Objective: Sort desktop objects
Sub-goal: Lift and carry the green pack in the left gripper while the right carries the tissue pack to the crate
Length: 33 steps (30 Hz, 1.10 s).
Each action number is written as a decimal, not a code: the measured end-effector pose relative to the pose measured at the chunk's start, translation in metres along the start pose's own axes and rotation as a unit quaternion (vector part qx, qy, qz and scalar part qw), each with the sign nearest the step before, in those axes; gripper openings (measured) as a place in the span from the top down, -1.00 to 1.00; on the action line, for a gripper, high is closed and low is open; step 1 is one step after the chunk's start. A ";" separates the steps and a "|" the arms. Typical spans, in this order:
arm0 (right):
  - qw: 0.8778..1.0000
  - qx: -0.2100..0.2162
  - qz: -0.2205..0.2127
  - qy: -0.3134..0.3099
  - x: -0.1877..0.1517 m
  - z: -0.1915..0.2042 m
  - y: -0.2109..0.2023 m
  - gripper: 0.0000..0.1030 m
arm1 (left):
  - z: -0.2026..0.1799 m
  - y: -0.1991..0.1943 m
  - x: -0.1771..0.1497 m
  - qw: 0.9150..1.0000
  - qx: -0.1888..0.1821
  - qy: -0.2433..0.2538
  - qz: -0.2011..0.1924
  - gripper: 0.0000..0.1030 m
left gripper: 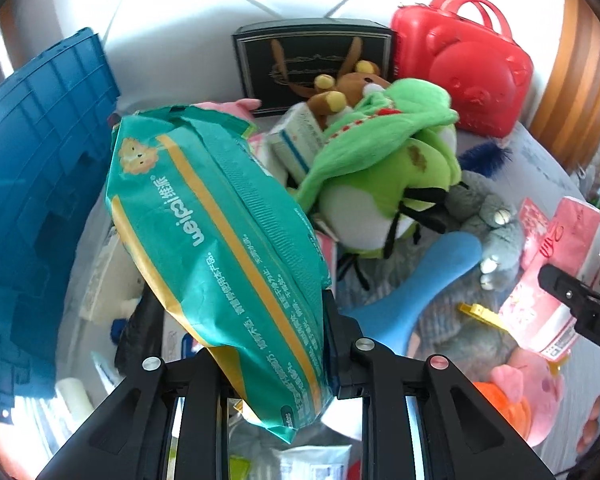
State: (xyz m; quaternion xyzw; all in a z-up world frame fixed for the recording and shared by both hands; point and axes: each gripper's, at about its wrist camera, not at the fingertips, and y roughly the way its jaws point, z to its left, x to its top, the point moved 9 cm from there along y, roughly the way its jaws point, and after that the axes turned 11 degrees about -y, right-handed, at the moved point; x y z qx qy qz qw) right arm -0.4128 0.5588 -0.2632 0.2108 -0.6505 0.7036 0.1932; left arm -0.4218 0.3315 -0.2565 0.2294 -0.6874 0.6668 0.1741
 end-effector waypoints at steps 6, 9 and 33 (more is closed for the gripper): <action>0.999 0.035 0.000 -0.039 0.012 0.033 0.010 -0.74 | 0.003 0.003 0.004 1.000 -0.013 -0.023 -0.010 0.60; 0.997 0.045 -0.006 -0.056 0.017 0.045 0.007 -0.74 | -0.001 -0.010 0.008 0.999 0.002 -0.007 -0.040 0.63; 0.971 0.095 -0.124 -0.182 0.032 0.157 -0.126 -0.74 | 0.082 -0.146 -0.023 0.988 0.074 -0.053 -0.121 0.63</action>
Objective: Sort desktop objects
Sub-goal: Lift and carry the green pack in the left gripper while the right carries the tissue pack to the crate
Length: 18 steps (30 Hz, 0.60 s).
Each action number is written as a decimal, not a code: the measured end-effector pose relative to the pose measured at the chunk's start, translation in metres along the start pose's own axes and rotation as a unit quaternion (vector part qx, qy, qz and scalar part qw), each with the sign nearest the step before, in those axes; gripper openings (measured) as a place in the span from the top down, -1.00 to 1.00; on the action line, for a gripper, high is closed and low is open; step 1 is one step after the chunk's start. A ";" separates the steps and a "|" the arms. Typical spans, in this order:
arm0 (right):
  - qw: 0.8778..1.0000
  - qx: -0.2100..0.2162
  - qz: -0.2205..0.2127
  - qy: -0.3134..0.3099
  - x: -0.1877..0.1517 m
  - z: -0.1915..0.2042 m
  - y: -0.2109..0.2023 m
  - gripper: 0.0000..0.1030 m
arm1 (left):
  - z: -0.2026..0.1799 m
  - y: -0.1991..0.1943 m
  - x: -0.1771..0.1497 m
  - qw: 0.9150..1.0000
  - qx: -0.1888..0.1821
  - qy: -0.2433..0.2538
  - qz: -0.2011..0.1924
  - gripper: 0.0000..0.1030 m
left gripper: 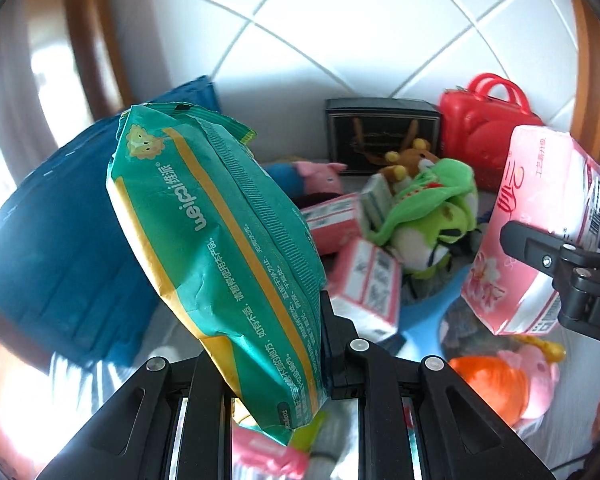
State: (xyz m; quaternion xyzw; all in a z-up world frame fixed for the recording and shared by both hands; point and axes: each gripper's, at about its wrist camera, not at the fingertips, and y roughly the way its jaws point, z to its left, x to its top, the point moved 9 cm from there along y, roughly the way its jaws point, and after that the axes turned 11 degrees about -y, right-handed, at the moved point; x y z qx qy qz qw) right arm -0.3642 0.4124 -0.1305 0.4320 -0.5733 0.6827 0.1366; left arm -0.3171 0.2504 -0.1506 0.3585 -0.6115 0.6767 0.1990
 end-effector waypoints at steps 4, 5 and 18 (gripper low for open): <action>1.000 0.020 -0.014 -0.017 0.007 0.029 -0.011 -0.74 | 0.024 -0.019 -0.002 1.000 0.020 -0.005 -0.011 0.63; 0.999 0.024 -0.019 -0.019 0.008 0.036 -0.015 -0.74 | 0.029 -0.025 -0.002 1.000 0.022 -0.004 -0.015 0.63; 0.995 -0.015 -0.091 -0.023 0.053 0.142 -0.074 -0.74 | 0.125 -0.092 0.035 0.995 -0.017 0.011 -0.102 0.62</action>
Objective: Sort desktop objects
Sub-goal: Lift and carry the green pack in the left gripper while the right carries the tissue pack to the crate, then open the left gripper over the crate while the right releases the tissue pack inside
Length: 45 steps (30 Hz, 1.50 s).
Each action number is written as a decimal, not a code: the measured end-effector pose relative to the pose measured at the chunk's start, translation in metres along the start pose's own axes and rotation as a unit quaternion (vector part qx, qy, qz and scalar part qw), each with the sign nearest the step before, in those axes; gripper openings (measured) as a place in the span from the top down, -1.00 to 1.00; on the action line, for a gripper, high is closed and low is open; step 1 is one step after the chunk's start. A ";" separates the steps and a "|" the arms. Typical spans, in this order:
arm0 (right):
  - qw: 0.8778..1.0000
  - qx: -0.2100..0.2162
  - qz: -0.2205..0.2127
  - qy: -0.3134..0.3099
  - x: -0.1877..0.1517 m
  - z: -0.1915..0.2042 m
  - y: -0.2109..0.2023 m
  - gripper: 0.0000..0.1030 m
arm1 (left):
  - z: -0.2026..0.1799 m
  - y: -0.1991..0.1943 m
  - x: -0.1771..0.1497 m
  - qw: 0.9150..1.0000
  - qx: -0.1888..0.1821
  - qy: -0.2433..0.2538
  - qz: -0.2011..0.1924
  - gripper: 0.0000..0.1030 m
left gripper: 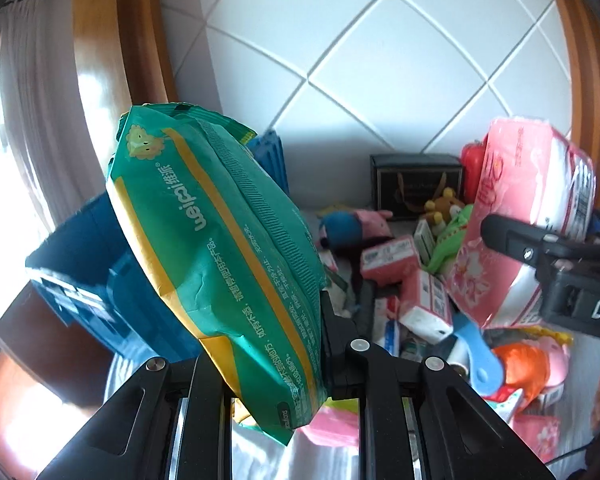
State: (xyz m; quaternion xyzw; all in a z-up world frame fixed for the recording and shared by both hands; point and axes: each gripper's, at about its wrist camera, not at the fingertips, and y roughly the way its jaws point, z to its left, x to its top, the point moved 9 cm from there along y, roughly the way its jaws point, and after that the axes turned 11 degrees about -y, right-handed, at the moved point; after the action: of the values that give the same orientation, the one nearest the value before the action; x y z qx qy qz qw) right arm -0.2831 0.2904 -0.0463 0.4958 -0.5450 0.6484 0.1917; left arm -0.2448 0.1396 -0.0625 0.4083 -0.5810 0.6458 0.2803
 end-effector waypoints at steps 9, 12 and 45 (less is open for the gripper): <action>0.999 -0.009 -0.038 -0.002 0.048 0.078 -0.018 -0.75 | 0.087 -0.024 0.050 0.999 -0.001 -0.003 -0.050 0.62; 0.998 0.012 -0.049 -0.028 0.068 0.110 -0.013 -0.74 | 0.114 -0.023 0.060 0.998 0.022 -0.020 -0.062 0.62; 0.998 0.005 -0.044 -0.049 0.196 0.293 0.145 -0.75 | 0.332 0.137 0.129 0.999 0.040 -0.027 0.005 0.60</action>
State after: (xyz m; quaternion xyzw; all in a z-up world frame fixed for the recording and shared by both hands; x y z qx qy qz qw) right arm -0.3552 -0.0780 0.0212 0.5516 -0.5283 0.6168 0.1904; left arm -0.3580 -0.2235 -0.0263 0.4335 -0.5637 0.6590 0.2450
